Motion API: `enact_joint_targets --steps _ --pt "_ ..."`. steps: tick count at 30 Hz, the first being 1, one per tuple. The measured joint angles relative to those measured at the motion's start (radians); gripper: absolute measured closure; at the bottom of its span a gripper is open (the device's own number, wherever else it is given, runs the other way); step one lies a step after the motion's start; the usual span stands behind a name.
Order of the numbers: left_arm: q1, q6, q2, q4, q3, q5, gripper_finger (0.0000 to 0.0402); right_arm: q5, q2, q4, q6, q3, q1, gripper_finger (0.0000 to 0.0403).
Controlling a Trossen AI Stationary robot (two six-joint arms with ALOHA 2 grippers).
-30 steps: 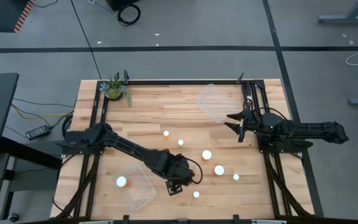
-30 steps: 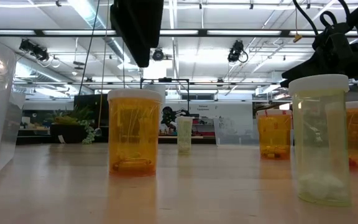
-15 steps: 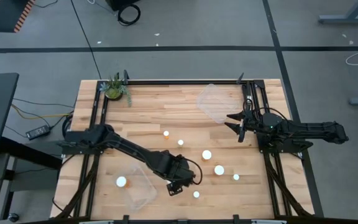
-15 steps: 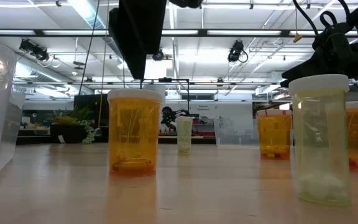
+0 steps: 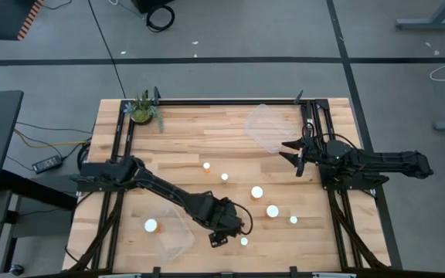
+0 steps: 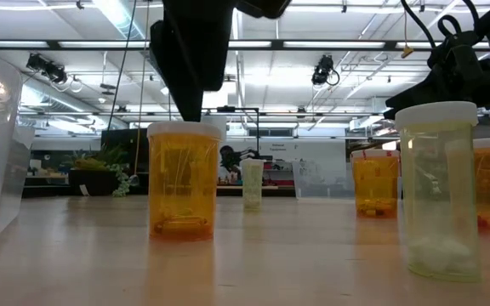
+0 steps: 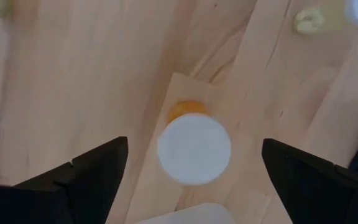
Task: Pick and place medicine bottles into bin by pill shape (circle, oval)
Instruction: Put the big orange pill bottle into the bottom transparent bin
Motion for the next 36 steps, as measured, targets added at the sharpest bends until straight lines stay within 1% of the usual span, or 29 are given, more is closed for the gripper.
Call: enact_joint_targets --steps 6,15,20,36 --pt "-0.018 0.022 0.031 0.003 0.000 -0.001 0.0021 0.000 0.000 0.000 0.000 0.000 0.000 0.0185" --pt "-0.034 0.053 0.063 0.010 -0.002 -0.035 0.0021 0.000 0.000 0.000 0.000 0.000 0.000 0.0185" --pt "-0.034 0.060 0.062 0.007 -0.001 -0.038 0.0027 0.000 0.000 -0.001 0.000 0.000 0.000 0.0185" --pt "-0.034 0.064 0.061 0.007 -0.001 -0.038 0.0131 0.000 0.002 -0.001 0.000 0.000 0.000 0.0185"
